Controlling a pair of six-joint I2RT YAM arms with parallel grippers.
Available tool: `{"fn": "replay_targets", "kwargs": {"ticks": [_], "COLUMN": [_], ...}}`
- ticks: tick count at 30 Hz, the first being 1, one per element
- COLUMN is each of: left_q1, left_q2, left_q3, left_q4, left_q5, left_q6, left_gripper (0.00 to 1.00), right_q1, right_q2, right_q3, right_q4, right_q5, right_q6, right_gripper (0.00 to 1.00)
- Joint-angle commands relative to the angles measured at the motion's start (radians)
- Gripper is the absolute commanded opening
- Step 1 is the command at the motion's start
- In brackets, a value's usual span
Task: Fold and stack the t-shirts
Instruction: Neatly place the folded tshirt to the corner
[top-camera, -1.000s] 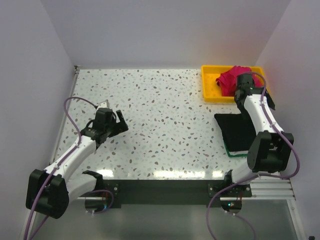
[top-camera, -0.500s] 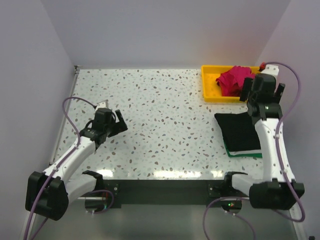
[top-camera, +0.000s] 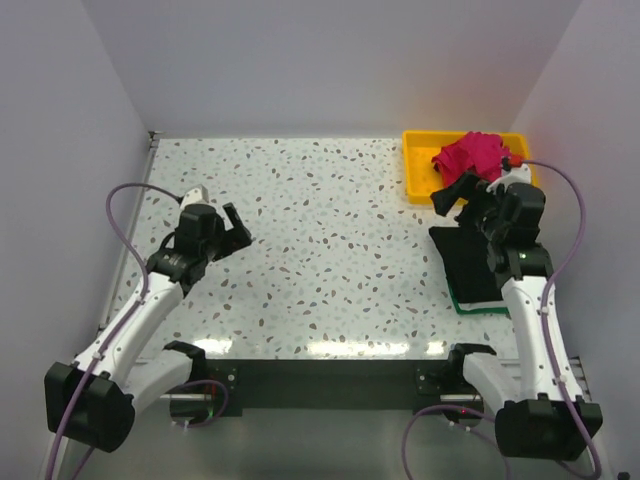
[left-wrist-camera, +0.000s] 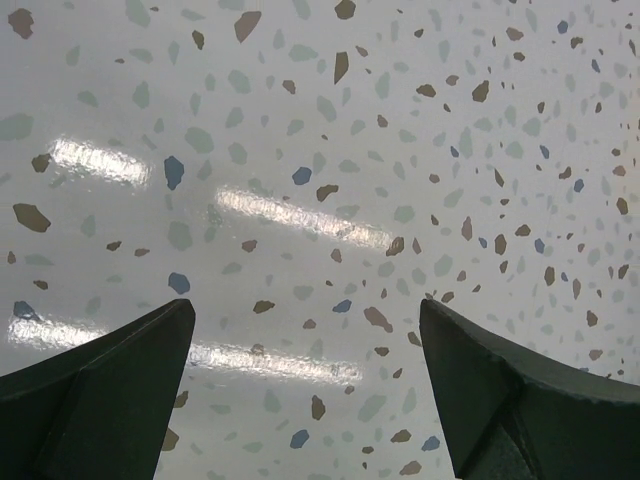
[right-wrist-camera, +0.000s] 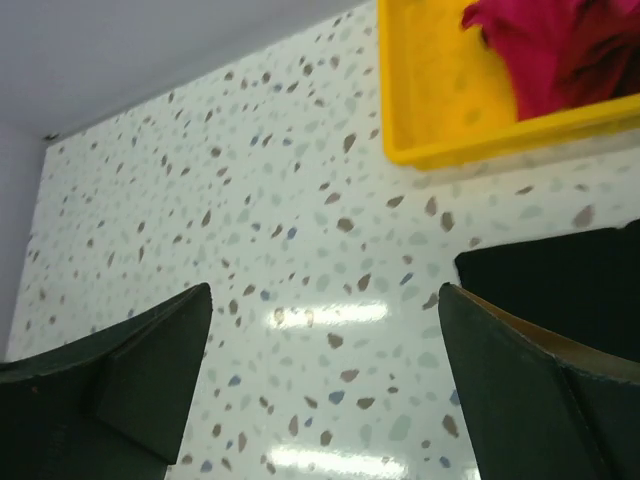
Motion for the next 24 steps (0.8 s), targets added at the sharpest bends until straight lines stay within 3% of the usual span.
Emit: {"fn": "replay_targets", "kwargs": {"ticks": [1, 8, 24], "left_q1": [0.006, 0.006, 0.006], "left_q2": [-0.052, -0.152, -0.271], "left_q3": [0.054, 0.006, 0.005], "left_q4": [-0.053, -0.048, -0.091], "left_q5": [-0.058, -0.07, -0.167], "left_q6": [-0.021, -0.047, -0.084], "left_gripper": [1.0, 1.0, 1.0], "right_q1": [0.001, 0.001, 0.001], "right_q2": [0.0, -0.023, -0.098], "right_q3": [-0.131, -0.34, -0.374], "right_q4": [0.115, 0.277, 0.272], "right_q5": [-0.28, -0.373, -0.376], "right_q6": [0.069, 0.068, 0.026], "right_gripper": [0.99, 0.99, 0.99]}}
